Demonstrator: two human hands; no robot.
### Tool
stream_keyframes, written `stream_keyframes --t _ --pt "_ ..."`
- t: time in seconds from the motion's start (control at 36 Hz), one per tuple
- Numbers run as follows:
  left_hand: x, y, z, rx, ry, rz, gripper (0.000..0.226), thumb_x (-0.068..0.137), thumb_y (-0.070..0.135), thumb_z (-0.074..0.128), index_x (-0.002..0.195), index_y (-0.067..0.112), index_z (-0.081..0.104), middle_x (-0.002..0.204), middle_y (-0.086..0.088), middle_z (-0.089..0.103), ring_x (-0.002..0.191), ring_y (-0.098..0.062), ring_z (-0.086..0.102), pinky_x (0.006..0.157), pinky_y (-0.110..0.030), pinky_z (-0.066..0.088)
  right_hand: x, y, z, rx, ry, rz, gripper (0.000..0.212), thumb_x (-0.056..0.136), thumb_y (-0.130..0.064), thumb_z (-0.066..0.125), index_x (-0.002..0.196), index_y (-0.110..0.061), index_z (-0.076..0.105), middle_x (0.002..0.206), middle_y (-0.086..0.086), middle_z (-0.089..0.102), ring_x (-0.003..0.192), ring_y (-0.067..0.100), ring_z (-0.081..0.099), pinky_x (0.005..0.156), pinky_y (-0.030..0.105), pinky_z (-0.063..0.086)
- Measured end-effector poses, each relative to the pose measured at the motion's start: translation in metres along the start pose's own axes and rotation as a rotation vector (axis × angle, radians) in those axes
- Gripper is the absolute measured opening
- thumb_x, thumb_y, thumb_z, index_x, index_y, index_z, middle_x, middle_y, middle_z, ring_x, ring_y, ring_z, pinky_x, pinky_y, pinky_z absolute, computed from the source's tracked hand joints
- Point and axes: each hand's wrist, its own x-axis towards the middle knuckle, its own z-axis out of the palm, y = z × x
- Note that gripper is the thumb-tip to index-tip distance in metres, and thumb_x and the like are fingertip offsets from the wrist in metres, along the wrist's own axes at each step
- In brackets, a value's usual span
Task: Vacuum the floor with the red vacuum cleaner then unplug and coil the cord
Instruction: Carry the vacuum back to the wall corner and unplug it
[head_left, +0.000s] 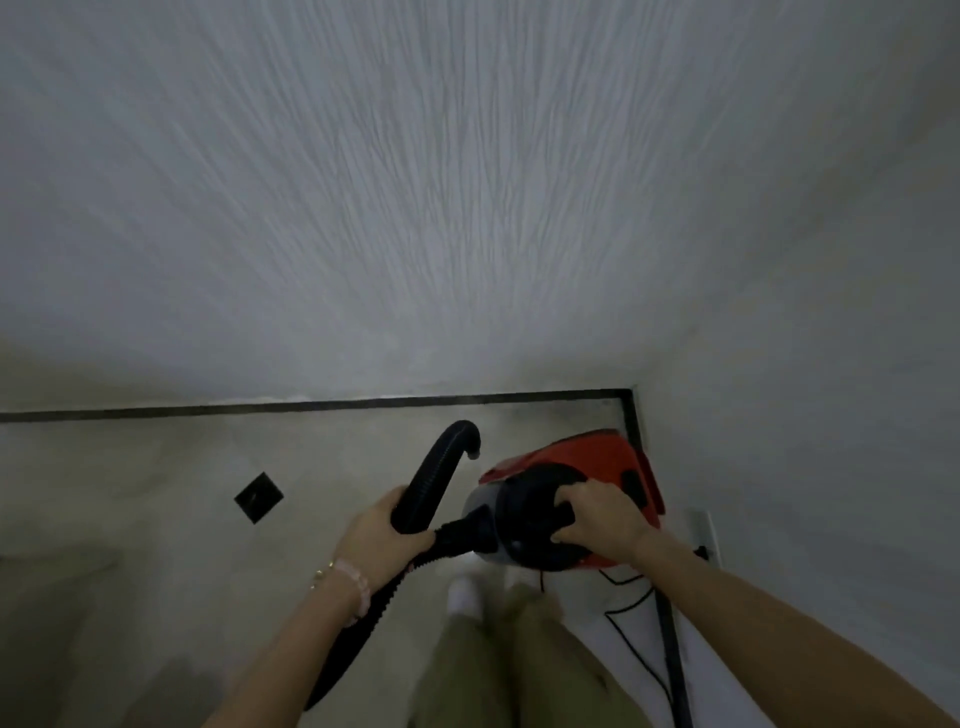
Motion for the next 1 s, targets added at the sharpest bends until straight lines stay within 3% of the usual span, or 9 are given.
stream_keyframes --t 0.08,0.19,0.36,0.61,0.72,0.89,0.94,1.0 --pt "0.053 0.009 0.005 0.155 -0.007 0.031 0.048 0.079 0.029 0.067 0.124 0.025 0.053 0.086 0.007 0.063 0.073 -0.011 0.062 0.063 -0.024 0.051 0.045 0.019 0.0 -0.003 -0.038 0.036 0.044 0.082 -0.039 0.063 0.119 -0.015 0.057 0.113 0.007 0.064 0.102 0.024 0.059 0.081 0.034 0.05" --pt "0.13 0.013 0.015 0.326 -0.005 0.057 0.052 0.083 0.045 0.061 0.13 0.032 0.044 0.101 -0.001 0.066 0.078 -0.016 0.064 0.07 -0.03 0.056 0.111 0.048 0.014 0.048 -0.061 0.085 0.042 0.084 -0.032 0.062 0.12 -0.012 0.056 0.113 0.01 0.063 0.102 0.025 0.058 0.073 0.03 0.045" --pt "0.235 -0.001 0.039 0.465 -0.067 0.075 0.059 0.081 0.059 0.053 0.134 0.043 0.034 0.102 -0.003 0.067 0.078 -0.022 0.066 0.074 -0.035 0.057 0.199 0.091 0.056 0.058 -0.083 0.169 0.041 0.09 -0.024 0.054 0.128 -0.01 0.051 0.12 0.012 0.06 0.109 0.027 0.056 0.084 0.035 0.048" --pt "0.315 0.011 0.062 0.393 -0.081 0.203 0.053 0.078 0.056 0.061 0.126 0.053 0.039 0.098 0.001 0.067 0.081 -0.023 0.065 0.078 -0.036 0.055 0.282 0.144 0.088 -0.001 -0.062 0.2 0.049 0.093 -0.026 0.054 0.137 -0.012 0.041 0.131 0.014 0.053 0.12 0.03 0.05 0.093 0.036 0.043" --pt "0.338 0.014 0.06 0.36 -0.166 0.271 0.049 0.078 0.048 0.065 0.122 0.055 0.043 0.092 0.009 0.064 0.075 -0.015 0.059 0.075 -0.035 0.054 0.306 0.155 0.093 -0.022 -0.056 0.191 0.049 0.092 -0.027 0.056 0.136 -0.012 0.043 0.13 0.015 0.054 0.119 0.032 0.05 0.094 0.037 0.043" --pt "0.351 0.008 0.051 0.393 -0.117 0.342 0.052 0.057 0.063 0.053 0.108 0.067 0.042 0.089 0.015 0.067 0.073 -0.014 0.061 0.074 -0.039 0.056 0.321 0.165 0.094 0.012 -0.035 0.183 0.045 0.09 -0.026 0.059 0.132 -0.012 0.047 0.125 0.015 0.056 0.116 0.032 0.052 0.093 0.038 0.043" --pt "0.352 0.007 0.048 0.386 -0.112 0.361 0.048 0.062 0.058 0.06 0.105 0.07 0.041 0.089 0.02 0.066 0.073 -0.008 0.061 0.074 -0.035 0.056 0.324 0.166 0.093 0.018 -0.034 0.178 0.046 0.09 -0.026 0.059 0.133 -0.012 0.047 0.125 0.015 0.056 0.116 0.032 0.052 0.093 0.037 0.043" --pt "0.352 0.005 0.045 0.367 -0.114 0.423 0.051 0.073 0.04 0.071 0.102 0.07 0.041 0.09 0.026 0.063 0.071 -0.003 0.06 0.069 -0.02 0.053 0.327 0.167 0.092 0.012 -0.031 0.174 0.048 0.09 -0.026 0.059 0.134 -0.013 0.046 0.126 0.015 0.055 0.117 0.032 0.051 0.093 0.036 0.042"
